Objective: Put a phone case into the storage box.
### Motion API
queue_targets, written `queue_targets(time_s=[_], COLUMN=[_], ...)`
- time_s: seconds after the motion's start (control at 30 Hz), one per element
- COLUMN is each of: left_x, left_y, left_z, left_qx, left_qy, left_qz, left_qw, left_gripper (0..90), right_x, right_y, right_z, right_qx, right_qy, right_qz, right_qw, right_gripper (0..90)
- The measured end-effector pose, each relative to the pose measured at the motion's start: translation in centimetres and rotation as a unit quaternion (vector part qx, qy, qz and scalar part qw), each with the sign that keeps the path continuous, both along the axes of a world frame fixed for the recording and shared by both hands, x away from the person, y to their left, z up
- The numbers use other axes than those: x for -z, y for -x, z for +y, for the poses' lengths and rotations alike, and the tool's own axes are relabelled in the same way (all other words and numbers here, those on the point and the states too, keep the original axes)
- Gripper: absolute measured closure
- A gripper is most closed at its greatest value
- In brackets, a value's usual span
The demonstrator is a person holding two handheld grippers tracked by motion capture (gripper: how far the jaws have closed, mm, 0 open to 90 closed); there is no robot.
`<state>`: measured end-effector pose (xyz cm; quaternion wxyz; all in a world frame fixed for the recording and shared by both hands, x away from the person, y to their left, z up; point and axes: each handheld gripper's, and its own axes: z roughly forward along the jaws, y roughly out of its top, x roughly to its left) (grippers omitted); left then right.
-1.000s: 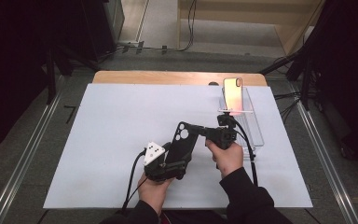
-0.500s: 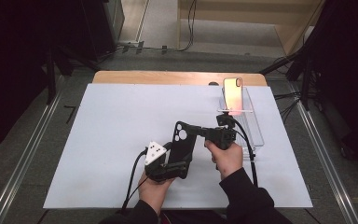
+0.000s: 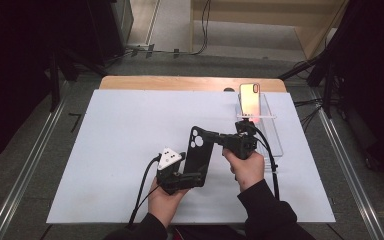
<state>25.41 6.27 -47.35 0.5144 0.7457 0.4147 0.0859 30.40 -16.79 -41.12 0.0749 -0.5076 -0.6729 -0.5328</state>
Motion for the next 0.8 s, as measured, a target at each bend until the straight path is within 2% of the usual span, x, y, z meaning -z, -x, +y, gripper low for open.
queue_targets(time_s=[0.23,0.57,0.67,0.73,0.8], left_x=[-0.4,-1.5,-1.8,-2.1,-2.5], left_y=[-0.7,-1.4,-1.7,-1.9,-2.2], left_z=[0.6,0.9,1.2,1.3,1.6], left_qx=[0.016,0.065,0.087,0.089,0.094], left_qy=[-0.008,-0.02,-0.02,-0.028,-0.027], left_qz=[0.033,0.059,0.064,0.064,0.067], left_qw=[0.9993,0.9959,0.9939,0.9936,0.9929], left_gripper=[13.5,13.8,14.1,14.3,14.3], right_x=[-0.7,-1.1,-1.2,-1.2,-1.1], right_y=[0.4,0.7,0.7,0.8,0.8], right_z=[-0.3,-0.8,-0.9,-1.0,-1.0], right_qx=[0.004,-0.022,-0.031,-0.037,-0.045], right_qy=[0.037,0.052,0.051,0.052,0.051], right_qz=[-0.036,-0.063,-0.068,-0.073,-0.074], right_qw=[0.9987,0.9964,0.9959,0.9953,0.9949], right_gripper=[77.1,77.1,77.1,77.1,77.1])
